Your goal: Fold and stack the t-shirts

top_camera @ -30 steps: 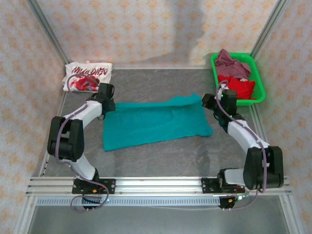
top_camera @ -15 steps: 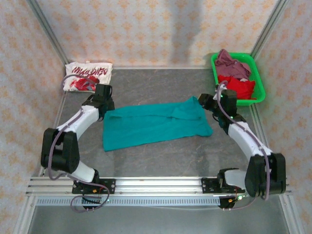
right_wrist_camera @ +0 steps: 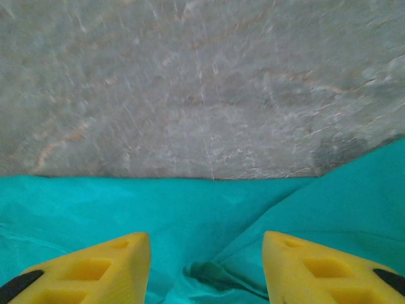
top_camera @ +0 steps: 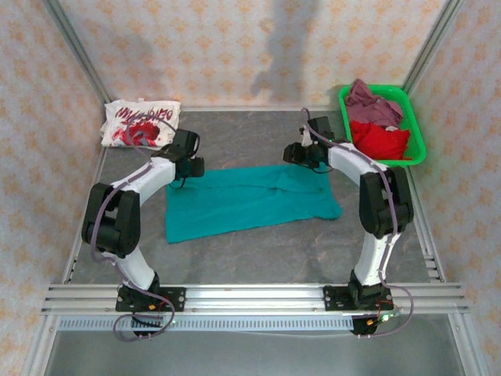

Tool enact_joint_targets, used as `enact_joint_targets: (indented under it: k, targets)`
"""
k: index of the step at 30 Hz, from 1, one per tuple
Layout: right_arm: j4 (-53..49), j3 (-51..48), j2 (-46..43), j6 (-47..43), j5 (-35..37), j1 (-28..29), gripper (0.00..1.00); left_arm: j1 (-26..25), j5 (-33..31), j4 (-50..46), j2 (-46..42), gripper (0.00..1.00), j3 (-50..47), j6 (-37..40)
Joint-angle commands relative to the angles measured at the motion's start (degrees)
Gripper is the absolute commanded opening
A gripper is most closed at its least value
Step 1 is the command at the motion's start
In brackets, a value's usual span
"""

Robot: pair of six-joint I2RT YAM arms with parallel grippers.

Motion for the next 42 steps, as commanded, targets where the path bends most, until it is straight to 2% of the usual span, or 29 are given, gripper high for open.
enact_joint_targets:
  k: [1, 5, 9, 14, 19, 25, 28, 35, 38, 42]
  targets:
    - [-8.0, 3.9, 2.4, -4.9, -0.1, 1.4, 0.51, -1.4, 2.6, -2.2, -3.8, 0.47, -2.4, -2.3]
    - [-8.8, 4.9, 4.8, -6.7, 0.1, 2.5, 0.51, -2.4, 3.6, -1.4, -6.5, 0.48, -5.9, -4.1]
    - [-9.0, 5.8, 6.5, -8.0, 0.5, 3.5, 0.48, -2.6, 2.7, -2.2, -8.0, 0.48, -7.5, -4.3]
    - [-9.6, 7.2, 7.8, -8.2, 0.9, 3.8, 0.33, -2.7, 1.6, -2.7, -8.6, 0.48, -7.8, -4.2]
    - [-10.5, 7.9, 7.4, -8.0, 0.8, 4.1, 0.12, -2.6, 1.3, -2.1, -8.0, 0.48, -7.8, -4.7]
    - [-11.0, 5.1, 2.5, -5.8, 2.2, 5.3, 0.0, -2.6, 0.0, -2.3, -7.8, 0.48, -8.2, -4.8]
    - [-11.3, 3.2, 0.6, -4.4, 4.1, 7.3, 0.0, -2.6, -0.4, -1.8, -7.6, 0.48, -8.6, -4.9]
    - [-11.6, -3.4, -4.8, -2.9, 14.4, 12.9, 0.0, -2.6, -1.9, -1.6, -5.7, 0.48, -8.8, -4.4]
    - [-13.8, -5.8, -6.9, -2.9, 18.5, 14.9, 0.06, -2.6, -2.2, -1.8, -4.6, 0.48, -8.6, -4.2]
    - [-14.6, -11.0, -10.2, -1.0, 18.0, 15.7, 0.09, -2.7, -2.5, -1.5, -4.0, 0.48, -8.7, -4.2]
